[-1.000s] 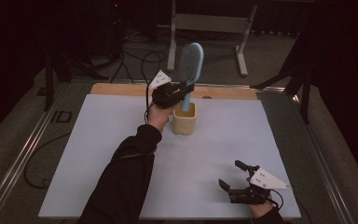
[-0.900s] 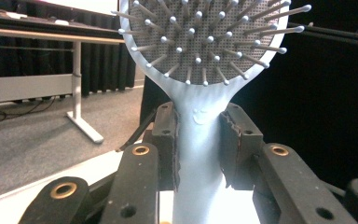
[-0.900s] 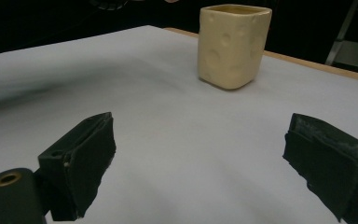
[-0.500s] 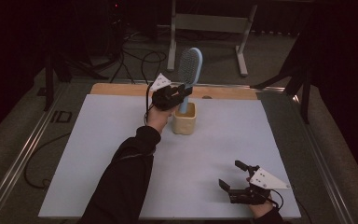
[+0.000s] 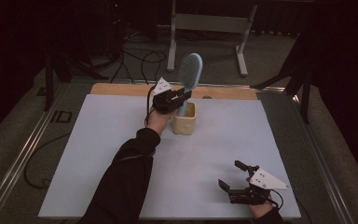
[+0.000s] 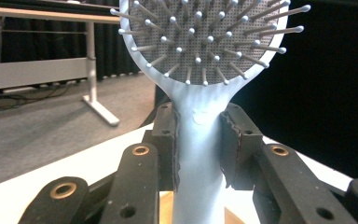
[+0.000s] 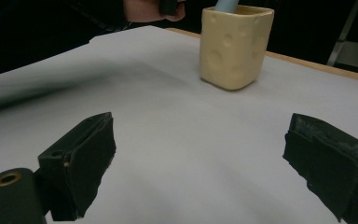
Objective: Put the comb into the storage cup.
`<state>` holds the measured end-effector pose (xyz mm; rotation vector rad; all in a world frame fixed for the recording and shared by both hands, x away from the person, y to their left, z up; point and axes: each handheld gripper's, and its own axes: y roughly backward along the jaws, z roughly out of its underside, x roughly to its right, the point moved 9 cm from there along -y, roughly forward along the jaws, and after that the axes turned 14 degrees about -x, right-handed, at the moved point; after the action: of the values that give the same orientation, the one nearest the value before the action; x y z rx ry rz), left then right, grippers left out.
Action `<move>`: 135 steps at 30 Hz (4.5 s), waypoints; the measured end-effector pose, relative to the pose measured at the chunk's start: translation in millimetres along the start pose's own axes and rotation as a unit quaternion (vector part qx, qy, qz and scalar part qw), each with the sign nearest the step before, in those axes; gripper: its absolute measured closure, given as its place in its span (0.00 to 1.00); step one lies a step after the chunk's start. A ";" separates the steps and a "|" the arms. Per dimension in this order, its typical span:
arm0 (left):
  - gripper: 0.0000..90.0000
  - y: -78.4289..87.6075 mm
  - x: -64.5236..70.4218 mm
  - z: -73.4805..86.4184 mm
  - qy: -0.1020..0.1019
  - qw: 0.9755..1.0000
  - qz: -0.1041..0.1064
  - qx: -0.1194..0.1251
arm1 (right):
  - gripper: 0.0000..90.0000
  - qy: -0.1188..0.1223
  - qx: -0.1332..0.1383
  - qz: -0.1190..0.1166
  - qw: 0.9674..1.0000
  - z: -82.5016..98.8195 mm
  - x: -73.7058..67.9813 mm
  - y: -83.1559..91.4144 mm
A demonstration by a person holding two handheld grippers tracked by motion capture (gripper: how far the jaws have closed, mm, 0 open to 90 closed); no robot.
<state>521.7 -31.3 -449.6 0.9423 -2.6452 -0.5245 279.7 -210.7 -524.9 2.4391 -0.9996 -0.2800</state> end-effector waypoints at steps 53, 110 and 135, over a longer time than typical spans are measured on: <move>0.00 10.1 12.5 17.3 -0.014 0.998 -0.004 -0.056 | 0.10 0.001 -0.003 0.000 1.000 0.5 -0.7 0.0; 0.00 112.0 12.7 72.1 -0.044 0.991 0.049 -0.117 | 0.10 -0.003 -0.006 0.002 1.000 0.3 -1.6 -2.4; 0.00 169.4 11.6 134.0 -0.049 0.987 0.027 -0.153 | 0.10 0.000 -0.006 0.003 1.000 -0.4 -2.4 -2.5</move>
<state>369.6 115.4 -495.5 0.7663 -2.5628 -0.9535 279.6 -207.4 -525.8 2.4253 -1.0033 -0.2819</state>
